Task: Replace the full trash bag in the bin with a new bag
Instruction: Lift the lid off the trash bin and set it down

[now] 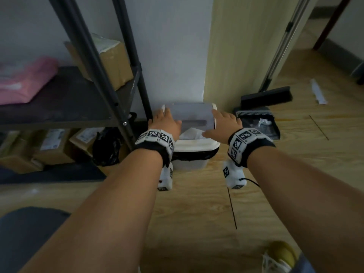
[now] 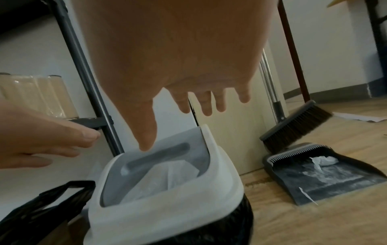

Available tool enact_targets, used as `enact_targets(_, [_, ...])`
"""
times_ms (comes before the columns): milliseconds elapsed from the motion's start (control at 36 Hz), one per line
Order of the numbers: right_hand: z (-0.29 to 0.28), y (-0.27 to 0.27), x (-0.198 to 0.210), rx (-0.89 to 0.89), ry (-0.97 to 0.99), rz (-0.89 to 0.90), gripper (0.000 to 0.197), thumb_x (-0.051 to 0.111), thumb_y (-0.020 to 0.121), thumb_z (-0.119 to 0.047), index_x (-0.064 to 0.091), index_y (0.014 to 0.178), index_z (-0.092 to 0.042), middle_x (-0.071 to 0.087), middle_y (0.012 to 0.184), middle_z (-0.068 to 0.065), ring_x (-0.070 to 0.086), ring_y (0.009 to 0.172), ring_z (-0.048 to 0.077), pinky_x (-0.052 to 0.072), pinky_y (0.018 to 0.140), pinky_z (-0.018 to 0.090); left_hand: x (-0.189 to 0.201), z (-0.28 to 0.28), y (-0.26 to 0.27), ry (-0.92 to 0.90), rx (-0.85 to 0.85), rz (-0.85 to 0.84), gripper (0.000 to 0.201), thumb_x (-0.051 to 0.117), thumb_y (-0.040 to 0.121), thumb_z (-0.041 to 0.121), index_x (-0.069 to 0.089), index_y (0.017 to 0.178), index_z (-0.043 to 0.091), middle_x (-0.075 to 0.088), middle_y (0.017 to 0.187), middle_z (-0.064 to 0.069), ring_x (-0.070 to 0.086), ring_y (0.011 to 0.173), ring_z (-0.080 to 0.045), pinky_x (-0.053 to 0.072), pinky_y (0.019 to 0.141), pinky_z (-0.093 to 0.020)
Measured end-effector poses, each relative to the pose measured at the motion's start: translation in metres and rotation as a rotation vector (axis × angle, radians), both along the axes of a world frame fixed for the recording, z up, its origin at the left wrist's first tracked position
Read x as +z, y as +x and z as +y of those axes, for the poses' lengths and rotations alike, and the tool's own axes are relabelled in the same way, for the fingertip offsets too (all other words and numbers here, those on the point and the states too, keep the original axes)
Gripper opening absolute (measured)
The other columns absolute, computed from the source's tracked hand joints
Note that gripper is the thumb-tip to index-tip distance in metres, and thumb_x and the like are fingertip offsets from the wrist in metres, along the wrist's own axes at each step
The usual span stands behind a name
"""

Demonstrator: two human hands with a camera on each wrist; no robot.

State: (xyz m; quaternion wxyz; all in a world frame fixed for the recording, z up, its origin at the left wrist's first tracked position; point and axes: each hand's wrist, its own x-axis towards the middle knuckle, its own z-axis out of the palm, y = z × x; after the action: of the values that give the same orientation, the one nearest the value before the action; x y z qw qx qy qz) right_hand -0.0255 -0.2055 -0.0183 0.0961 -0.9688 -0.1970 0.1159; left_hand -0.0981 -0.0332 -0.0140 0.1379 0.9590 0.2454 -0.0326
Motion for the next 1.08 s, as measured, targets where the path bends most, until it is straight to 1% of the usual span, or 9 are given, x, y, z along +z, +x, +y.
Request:
enact_targets(111, [-0.009,-0.008,-0.023,-0.012,0.026,0.015,0.093,0.063,0.077,-0.058,0.017,0.151,-0.025,0.029,0.155,0.006,0.026,0.143,0.031,0.022,0.114,0.052,-0.019,-0.01,-0.004,-0.08,0.055,-0.022,0.068,0.04,0.098,0.039,0.015,0.152,0.006,0.021,0.157,-0.016,0.027,0.142,-0.034,0.025,0.116,-0.043])
enact_targets(306, [-0.01,-0.007,-0.047,-0.111,0.111,0.072,0.086,0.057,0.083,-0.055,0.015,0.151,-0.024,0.034,0.152,0.008,0.034,0.138,0.033,0.029,0.112,0.052,-0.046,-0.015,-0.006,-0.141,0.135,-0.023,0.071,0.042,0.098,0.037,0.009,0.153,0.006,0.018,0.157,-0.017,0.027,0.142,-0.035,0.027,0.116,-0.042])
enact_targets(389, [-0.006,-0.004,-0.054,-0.203,0.21,0.092,0.082,0.054,0.087,-0.051,0.011,0.152,-0.025,0.037,0.149,0.015,0.04,0.133,0.037,0.036,0.107,0.054,-0.053,-0.014,-0.006,-0.176,0.181,-0.02,0.074,0.042,0.099,0.037,0.002,0.154,0.011,0.017,0.158,-0.017,0.033,0.139,-0.036,0.032,0.112,-0.043])
enact_targets(500, [-0.001,0.0,-0.062,-0.313,0.328,0.185,0.075,0.049,0.094,-0.044,0.008,0.153,-0.025,0.037,0.147,0.018,0.045,0.128,0.039,0.042,0.102,0.053,-0.059,-0.012,0.0,-0.264,0.292,-0.042,0.073,0.041,0.1,0.035,-0.003,0.155,0.016,0.027,0.153,-0.018,0.046,0.129,-0.038,0.041,0.101,-0.044])
enact_targets(611, [0.004,0.003,-0.07,-0.364,0.406,0.269,0.061,0.048,0.093,-0.039,0.021,0.146,-0.024,0.051,0.133,0.017,0.056,0.114,0.037,0.049,0.094,0.052,-0.063,-0.007,0.009,-0.272,0.358,-0.04,0.075,0.043,0.099,0.034,-0.003,0.155,0.016,0.041,0.143,-0.02,0.054,0.12,-0.037,0.045,0.092,-0.042])
enact_targets(750, [0.006,0.007,-0.08,-0.388,0.413,0.307,0.047,0.045,0.094,-0.042,0.038,0.132,-0.015,0.058,0.118,0.013,0.057,0.095,0.029,0.051,0.081,0.04,-0.072,0.001,0.016,-0.23,0.387,-0.067,0.061,0.042,0.098,0.029,0.015,0.149,0.01,0.05,0.133,-0.022,0.057,0.113,-0.039,0.047,0.085,-0.043])
enact_targets(861, [0.009,0.008,-0.084,-0.437,0.453,0.337,0.044,0.043,0.096,-0.039,0.038,0.131,-0.014,0.058,0.119,0.015,0.058,0.1,0.033,0.051,0.085,0.044,-0.08,0.001,0.015,-0.221,0.398,-0.063,0.058,0.04,0.099,0.023,0.013,0.15,0.012,0.049,0.13,-0.023,0.058,0.109,-0.04,0.042,0.075,-0.041])
enact_targets(972, [0.011,0.007,-0.084,-0.485,0.454,0.334,0.038,0.041,0.097,-0.031,0.039,0.128,-0.01,0.057,0.119,0.02,0.058,0.098,0.035,0.047,0.076,0.039,-0.08,0.001,0.014,-0.208,0.382,-0.061,0.059,0.04,0.098,0.021,0.013,0.15,0.012,0.049,0.129,-0.023,0.058,0.109,-0.04,0.047,0.079,-0.043])
enact_targets(1083, [0.006,0.002,-0.081,-0.489,0.434,0.361,0.037,0.041,0.097,-0.029,0.038,0.128,-0.009,0.056,0.12,0.021,0.058,0.103,0.037,0.05,0.084,0.044,-0.08,-0.005,0.006,-0.189,0.38,-0.075,0.056,0.041,0.098,0.019,0.018,0.148,0.01,0.049,0.129,-0.022,0.058,0.11,-0.04,0.042,0.073,-0.04])
